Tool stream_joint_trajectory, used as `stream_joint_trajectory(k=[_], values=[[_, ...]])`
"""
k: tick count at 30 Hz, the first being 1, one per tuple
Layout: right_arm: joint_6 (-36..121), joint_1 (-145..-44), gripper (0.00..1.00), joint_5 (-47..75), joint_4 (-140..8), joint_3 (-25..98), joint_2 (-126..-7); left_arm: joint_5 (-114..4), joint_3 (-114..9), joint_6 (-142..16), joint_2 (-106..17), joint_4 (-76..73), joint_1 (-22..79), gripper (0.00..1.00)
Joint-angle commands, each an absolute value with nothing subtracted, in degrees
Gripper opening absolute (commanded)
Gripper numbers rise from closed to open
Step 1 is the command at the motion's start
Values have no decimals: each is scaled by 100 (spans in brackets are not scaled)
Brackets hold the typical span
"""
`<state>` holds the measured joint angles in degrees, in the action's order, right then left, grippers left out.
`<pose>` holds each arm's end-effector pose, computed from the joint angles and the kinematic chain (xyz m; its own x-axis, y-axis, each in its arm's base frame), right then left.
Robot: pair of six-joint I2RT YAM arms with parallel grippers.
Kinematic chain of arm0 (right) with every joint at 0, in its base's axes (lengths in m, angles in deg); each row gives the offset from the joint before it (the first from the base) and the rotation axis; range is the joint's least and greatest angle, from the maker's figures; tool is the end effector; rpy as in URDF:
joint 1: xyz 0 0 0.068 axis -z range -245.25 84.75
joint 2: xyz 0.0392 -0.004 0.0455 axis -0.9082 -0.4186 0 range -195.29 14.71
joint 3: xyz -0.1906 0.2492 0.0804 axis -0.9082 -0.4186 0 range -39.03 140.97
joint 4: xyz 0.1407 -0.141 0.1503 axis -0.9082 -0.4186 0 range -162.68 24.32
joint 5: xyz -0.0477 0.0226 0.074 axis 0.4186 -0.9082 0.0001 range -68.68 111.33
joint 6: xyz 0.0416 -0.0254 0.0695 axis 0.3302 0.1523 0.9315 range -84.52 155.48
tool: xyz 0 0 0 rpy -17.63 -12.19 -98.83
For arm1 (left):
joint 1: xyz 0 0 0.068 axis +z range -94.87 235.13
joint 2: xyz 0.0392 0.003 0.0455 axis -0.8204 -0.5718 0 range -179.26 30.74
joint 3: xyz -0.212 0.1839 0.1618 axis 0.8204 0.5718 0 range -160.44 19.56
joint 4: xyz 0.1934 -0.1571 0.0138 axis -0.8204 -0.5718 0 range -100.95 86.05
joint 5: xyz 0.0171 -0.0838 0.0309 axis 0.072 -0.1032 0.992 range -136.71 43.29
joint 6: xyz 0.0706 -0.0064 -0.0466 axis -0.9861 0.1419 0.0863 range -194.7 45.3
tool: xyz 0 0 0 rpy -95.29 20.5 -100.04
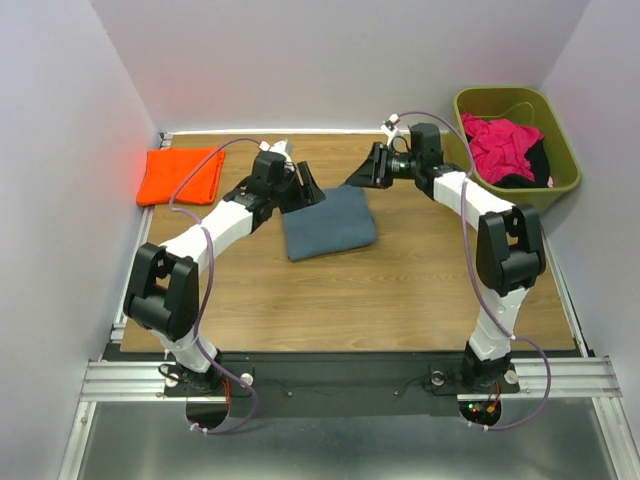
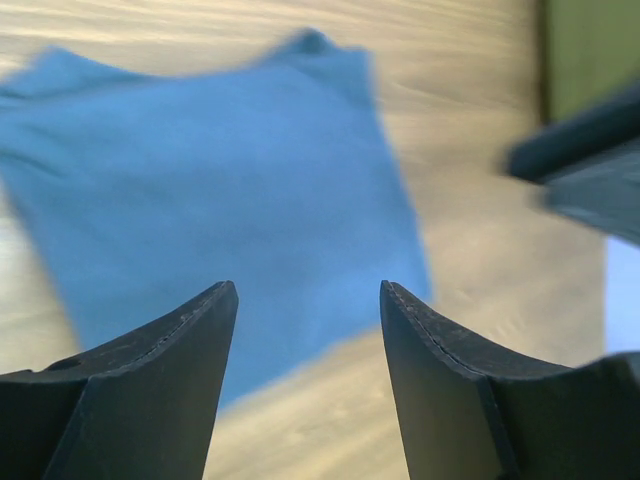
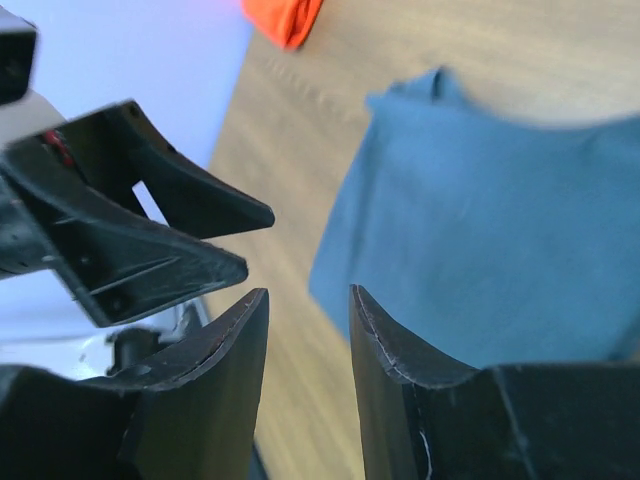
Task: Fold and stack the t-shirts
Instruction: Neatly place the folded tshirt to the corner
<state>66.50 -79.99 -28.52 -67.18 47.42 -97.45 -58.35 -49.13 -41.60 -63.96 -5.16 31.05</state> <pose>0.4529 0.1781 0.3040 -0.8023 0.1327 -0.5820 -0.4760 0.4462 0.7578 0.3698 -0.1816 0.3138 -0.6574 -0.2921 -0.6946 0.2439 0.7897 -0.5629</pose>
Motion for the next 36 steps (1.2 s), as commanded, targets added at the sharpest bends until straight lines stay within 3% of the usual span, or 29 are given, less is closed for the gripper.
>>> stream_joint_trajectory(k=[1, 16, 29, 31, 34, 36], values=[[6844, -8107, 44, -3360, -6384, 4035, -9796, -6015, -4417, -4025, -6331, -536, 2990, 69], [6352, -7343, 42, -3097, -5997, 2170, -10421, -5963, -3256, -3963, -6937, -79, 3263, 67], [7107, -7527, 42, -3264, -5997, 3267, -9471, -5945, -4196, -3928, -6093, -632, 2938, 68], [7256, -7632, 42, -3264, -5971, 3679, -9646, -6059, -4442, -3788, -6207, -493, 2894, 64], [7371, -7816, 42, -3238, -5971, 4145, -10015, -6226, -4750, -3700, -6532, -422, 2701, 51], [7414, -7870, 42, -3159, -5962, 4305, -10209, -6279, -4925, -3673, -6804, -421, 2569, 48]])
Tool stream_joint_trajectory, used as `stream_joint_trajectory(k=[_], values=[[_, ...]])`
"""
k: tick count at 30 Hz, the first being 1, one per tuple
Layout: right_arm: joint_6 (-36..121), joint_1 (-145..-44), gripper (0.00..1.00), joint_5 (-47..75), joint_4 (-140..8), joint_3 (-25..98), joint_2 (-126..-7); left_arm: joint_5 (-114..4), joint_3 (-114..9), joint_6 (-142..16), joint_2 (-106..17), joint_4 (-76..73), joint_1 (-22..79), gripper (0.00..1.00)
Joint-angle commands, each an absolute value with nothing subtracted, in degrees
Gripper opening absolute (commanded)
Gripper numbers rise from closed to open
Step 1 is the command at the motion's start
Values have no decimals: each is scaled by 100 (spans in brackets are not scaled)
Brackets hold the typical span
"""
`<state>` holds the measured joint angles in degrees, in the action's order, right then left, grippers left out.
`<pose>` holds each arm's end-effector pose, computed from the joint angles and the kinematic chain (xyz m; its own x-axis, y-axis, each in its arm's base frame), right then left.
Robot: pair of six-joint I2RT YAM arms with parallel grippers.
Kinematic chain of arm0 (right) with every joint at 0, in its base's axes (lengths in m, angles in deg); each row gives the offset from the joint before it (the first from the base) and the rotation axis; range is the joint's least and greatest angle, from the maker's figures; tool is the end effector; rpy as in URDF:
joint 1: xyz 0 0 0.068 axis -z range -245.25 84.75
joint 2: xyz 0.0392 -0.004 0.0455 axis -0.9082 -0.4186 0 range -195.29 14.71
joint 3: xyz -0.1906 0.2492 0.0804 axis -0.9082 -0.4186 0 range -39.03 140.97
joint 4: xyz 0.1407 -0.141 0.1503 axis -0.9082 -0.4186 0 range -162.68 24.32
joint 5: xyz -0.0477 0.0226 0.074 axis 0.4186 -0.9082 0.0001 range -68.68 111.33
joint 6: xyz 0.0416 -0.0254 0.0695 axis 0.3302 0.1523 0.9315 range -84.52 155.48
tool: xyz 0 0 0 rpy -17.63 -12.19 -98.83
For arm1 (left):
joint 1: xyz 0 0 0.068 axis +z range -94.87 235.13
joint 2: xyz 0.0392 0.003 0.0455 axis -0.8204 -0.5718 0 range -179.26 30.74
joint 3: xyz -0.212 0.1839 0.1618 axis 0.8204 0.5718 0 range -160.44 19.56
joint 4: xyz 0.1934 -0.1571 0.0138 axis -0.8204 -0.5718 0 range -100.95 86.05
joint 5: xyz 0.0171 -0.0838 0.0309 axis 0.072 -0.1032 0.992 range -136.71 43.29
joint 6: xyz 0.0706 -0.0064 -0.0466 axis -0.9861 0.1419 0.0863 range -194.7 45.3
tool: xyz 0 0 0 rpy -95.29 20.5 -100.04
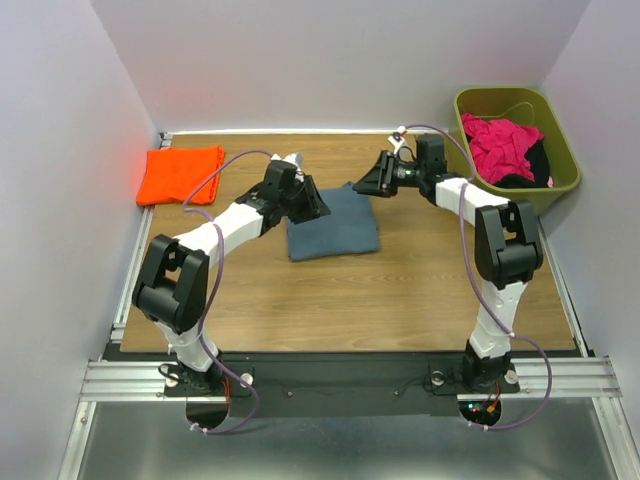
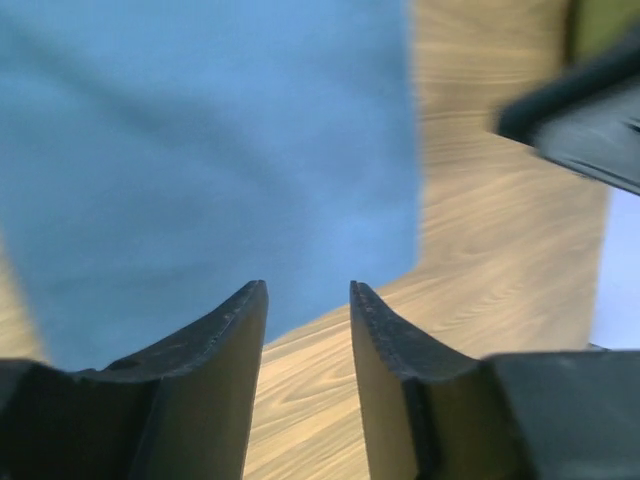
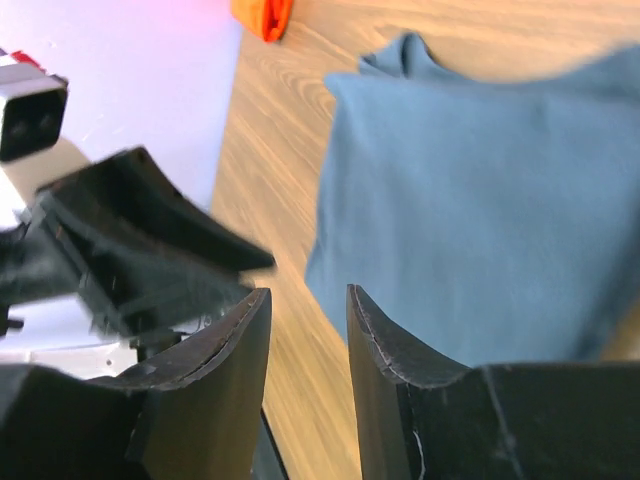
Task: Fold and stack the t-shirts
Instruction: Neatly place the folded tshirt to the corner
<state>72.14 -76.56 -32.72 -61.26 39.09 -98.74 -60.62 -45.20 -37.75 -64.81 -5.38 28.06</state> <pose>0.4503 0.1517 0.2579 -0.8794 0.1818 -0.4400 -0.3379 0.4128 0.8458 0.3522 -0.2000 0.2832 -0.7537 -0.2701 -0.5991 0.2123 0.7627 -0.6109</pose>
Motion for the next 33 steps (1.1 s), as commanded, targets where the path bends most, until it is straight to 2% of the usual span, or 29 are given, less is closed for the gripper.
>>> stream_joint_trajectory(k=[1, 8, 15, 23, 33], values=[[7424, -7887, 42, -3063, -5910, 4367, -10409, -6332, -4944, -3656, -6901, -291, 2507, 47], [7310, -7738, 39, -2719, -5865, 4367, -11193, -6684, -4250, -3208, -7526, 308, 2384, 37], [7221, -7580, 39, -2763, -5883, 4499, -11361, -6711, -3731, -3207, -7430, 352, 2515, 36], [7529, -7580, 39, -2921, -5883, 5526, -11360, -6042, -4609, -3813, -6805, -298, 2805, 46], [7679, -7580, 39, -2754, -5892, 6029, -12204, -6095, -5594, -4139, -8148, -386, 3491, 46]])
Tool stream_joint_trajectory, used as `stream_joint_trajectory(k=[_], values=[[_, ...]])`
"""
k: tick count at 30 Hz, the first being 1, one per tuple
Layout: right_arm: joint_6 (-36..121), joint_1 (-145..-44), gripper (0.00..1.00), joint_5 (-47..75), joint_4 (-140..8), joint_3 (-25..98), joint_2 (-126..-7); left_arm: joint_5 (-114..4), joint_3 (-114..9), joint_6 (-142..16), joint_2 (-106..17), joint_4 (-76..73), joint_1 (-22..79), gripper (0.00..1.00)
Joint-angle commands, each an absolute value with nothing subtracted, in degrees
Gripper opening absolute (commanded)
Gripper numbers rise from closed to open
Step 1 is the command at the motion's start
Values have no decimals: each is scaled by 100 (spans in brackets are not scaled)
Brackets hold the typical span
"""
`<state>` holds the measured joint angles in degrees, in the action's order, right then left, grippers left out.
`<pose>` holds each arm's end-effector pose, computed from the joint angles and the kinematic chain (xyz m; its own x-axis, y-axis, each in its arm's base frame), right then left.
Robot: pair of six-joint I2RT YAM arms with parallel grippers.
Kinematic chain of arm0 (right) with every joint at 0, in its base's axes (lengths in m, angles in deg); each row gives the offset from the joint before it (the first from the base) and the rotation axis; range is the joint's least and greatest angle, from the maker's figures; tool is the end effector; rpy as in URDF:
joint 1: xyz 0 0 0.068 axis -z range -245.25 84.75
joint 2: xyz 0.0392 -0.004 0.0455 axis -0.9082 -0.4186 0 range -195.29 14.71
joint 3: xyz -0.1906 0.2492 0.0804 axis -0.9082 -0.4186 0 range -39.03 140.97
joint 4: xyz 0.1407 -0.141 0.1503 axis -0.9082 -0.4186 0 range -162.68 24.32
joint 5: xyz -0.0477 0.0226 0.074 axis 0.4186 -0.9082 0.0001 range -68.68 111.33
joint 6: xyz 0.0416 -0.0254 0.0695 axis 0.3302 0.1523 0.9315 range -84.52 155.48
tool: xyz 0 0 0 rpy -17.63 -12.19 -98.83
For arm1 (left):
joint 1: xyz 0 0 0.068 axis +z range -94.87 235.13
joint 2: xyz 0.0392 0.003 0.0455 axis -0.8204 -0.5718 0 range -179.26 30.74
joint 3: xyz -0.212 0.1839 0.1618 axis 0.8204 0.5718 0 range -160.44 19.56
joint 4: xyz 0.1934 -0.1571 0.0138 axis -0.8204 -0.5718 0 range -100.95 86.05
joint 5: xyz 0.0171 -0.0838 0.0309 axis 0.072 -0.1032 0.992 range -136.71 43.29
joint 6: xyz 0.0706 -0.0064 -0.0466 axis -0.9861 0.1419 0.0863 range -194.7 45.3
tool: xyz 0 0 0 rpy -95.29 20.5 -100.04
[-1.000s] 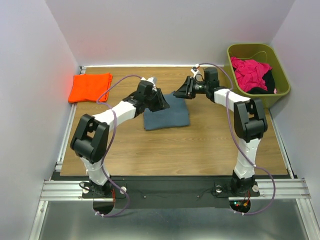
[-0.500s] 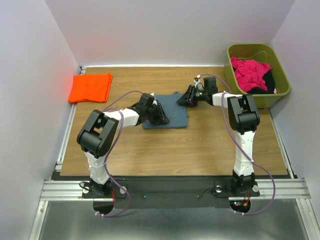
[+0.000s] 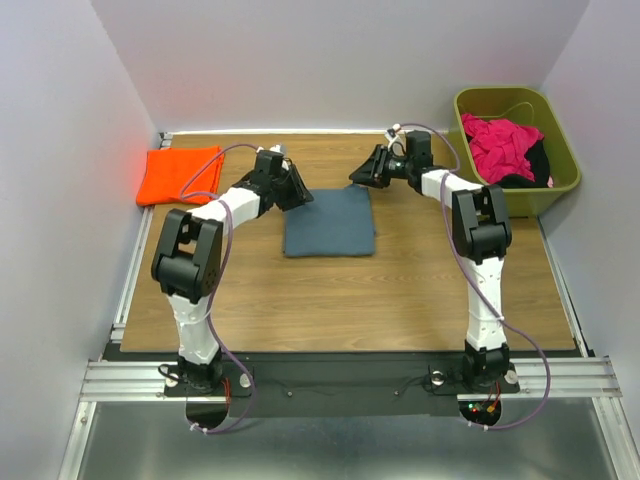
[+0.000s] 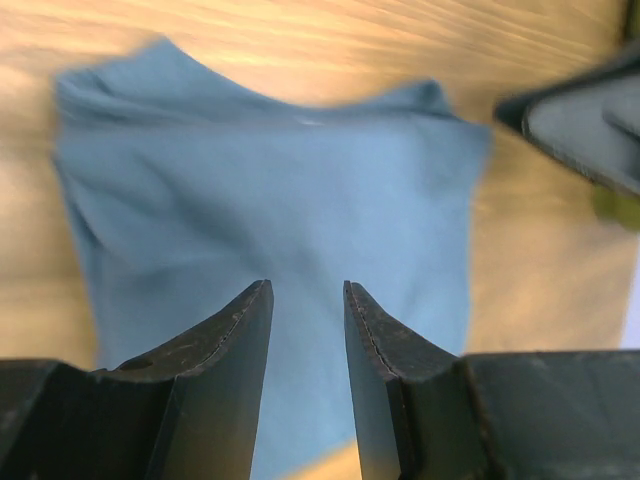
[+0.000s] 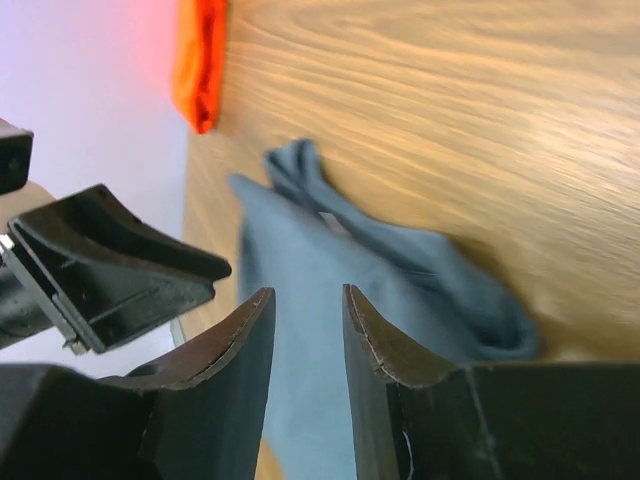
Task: Fold and stack the t-shirts
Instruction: Neatly place the folded tshirt to the corner
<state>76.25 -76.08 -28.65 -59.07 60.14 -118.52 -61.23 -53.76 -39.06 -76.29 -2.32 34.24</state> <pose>0.5502 0.1634 0.2075 -0.8576 0.2637 -0.4415 -0.3012 0.4383 0.8469 0.4260 -0.1825 0.2596 -0.7199 -0.3290 -0.6111 0.1527 0.7839 -0.6019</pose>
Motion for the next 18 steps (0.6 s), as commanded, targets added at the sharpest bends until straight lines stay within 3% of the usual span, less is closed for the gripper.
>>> stream_joint_trajectory(k=[1, 7, 11, 14, 18], values=[[7670, -7571, 39, -2719, -5892, 6011, -12231, -6086, -5594, -4139, -8246, -386, 3526, 46], [7529, -7545, 39, -2368, -5918, 5756, -12178, -6024, -5515, -4156, -8353, -386, 3825, 46], [7319, -7536, 39, -2209, -6190, 5694, -11792, -5911, -5331, -4209, -7844, -518, 3913, 52], [6845, -7623, 41, -1947, -6812, 5686, -11249, -5612, -5068, -4376, -7150, -588, 3922, 68], [6019, -8001, 53, -1297, -7622, 5607, -10476, -4962, -4672, -4674, -6253, -930, 3922, 79]])
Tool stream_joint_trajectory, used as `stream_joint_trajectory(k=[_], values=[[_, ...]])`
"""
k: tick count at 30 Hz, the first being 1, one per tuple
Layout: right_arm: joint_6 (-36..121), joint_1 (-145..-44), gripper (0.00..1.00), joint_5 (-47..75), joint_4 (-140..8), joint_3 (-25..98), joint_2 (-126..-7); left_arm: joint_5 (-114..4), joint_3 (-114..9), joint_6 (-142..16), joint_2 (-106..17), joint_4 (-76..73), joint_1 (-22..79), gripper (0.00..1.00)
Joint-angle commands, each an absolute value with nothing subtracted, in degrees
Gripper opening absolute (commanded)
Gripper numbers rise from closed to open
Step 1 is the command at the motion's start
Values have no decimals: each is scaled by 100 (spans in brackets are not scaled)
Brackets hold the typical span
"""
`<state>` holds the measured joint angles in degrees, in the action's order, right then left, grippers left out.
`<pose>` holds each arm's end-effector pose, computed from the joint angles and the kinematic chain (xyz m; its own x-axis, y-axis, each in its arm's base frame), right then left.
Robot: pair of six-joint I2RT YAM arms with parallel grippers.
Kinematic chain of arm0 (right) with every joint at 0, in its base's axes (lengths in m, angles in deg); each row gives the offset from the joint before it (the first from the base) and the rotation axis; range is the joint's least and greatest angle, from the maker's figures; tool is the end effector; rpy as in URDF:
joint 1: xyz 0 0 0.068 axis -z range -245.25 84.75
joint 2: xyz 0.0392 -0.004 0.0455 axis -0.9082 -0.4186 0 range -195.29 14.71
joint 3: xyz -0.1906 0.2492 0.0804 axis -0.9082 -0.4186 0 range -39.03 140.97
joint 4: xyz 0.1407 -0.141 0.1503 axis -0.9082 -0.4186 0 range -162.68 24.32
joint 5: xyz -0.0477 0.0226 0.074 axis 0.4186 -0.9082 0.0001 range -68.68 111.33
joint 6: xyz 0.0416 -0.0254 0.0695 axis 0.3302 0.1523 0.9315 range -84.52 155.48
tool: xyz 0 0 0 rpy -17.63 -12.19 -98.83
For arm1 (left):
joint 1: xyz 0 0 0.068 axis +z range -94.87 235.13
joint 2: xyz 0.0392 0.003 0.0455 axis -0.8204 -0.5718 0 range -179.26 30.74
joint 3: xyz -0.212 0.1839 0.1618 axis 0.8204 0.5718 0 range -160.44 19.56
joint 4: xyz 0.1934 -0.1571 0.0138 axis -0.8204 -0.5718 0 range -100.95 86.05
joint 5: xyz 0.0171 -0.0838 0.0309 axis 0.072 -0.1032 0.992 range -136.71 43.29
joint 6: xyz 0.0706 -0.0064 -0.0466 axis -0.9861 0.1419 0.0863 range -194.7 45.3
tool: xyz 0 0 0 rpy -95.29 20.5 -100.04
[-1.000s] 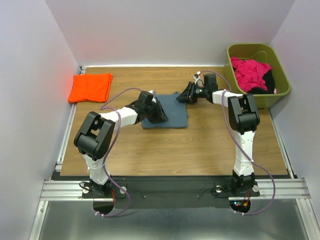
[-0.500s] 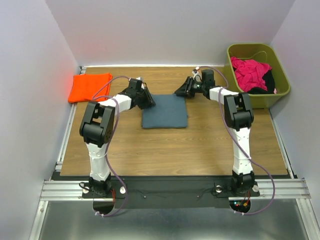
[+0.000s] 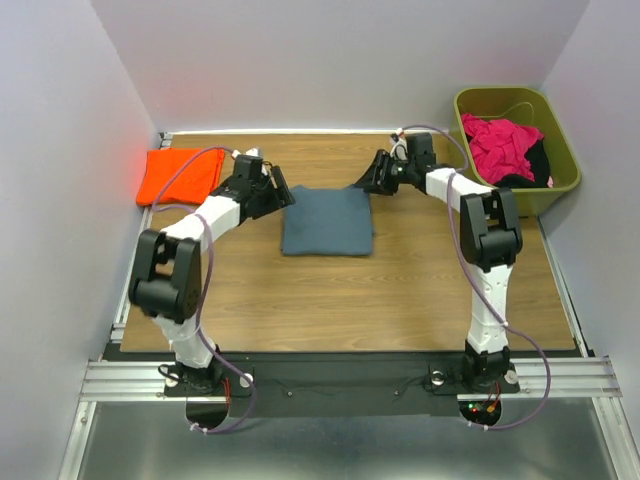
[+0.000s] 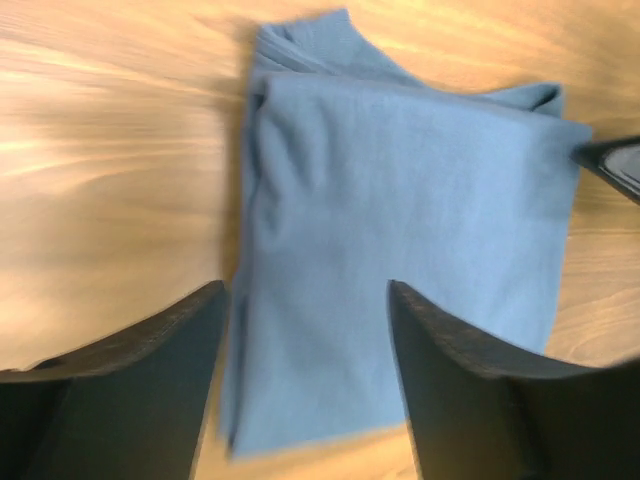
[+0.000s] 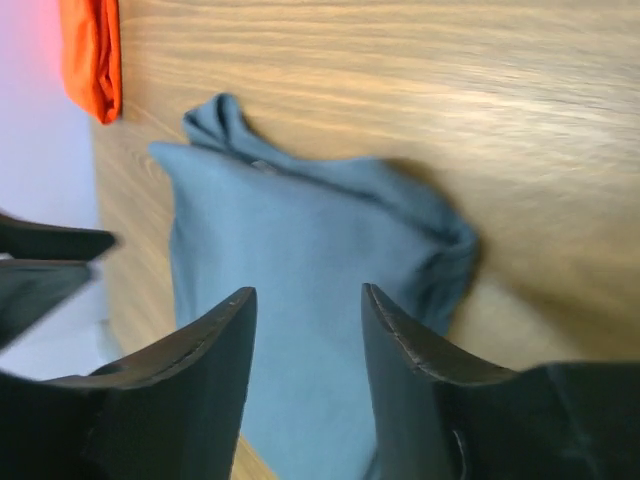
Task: Fold and stack the t-shirts
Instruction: Neatly place the folded tshirt to the corner
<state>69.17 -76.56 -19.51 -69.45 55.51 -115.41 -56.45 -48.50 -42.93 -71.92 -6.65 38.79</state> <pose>0.5285 0.1555 0.1864 -0.8746 0.2533 -0.4134 -0.1910 0.6038 0.7739 0.4109 -0.1335 0.2505 -0.7083 -0.3331 -0.6224 0.0393 0.8617 -0.5059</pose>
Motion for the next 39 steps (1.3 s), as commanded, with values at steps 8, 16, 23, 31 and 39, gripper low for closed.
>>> stream_joint_trajectory(k=[8, 16, 23, 31, 39], values=[[4094, -9960, 65, 1346, -8766, 5554, -9823, -3512, -3477, -5088, -4917, -1695, 4079, 89], [3355, -11366, 60, 2580, -8862, 6045, -10446, -3467, -2738, -5106, -4266, -1678, 4431, 89], [3240, -11798, 59, 3020, -8950, 6599, -11245, -3484, -2535, -5070, -4239, -1608, 4555, 90], [3143, -11948, 58, 3301, -8994, 6469, -11712, -3616, -2553, -5053, -4274, -1590, 4686, 89], [2959, -12053, 14, 3451, -9310, 5976, -11783, -4063, -2509, -5027, -4432, -1520, 4713, 90]])
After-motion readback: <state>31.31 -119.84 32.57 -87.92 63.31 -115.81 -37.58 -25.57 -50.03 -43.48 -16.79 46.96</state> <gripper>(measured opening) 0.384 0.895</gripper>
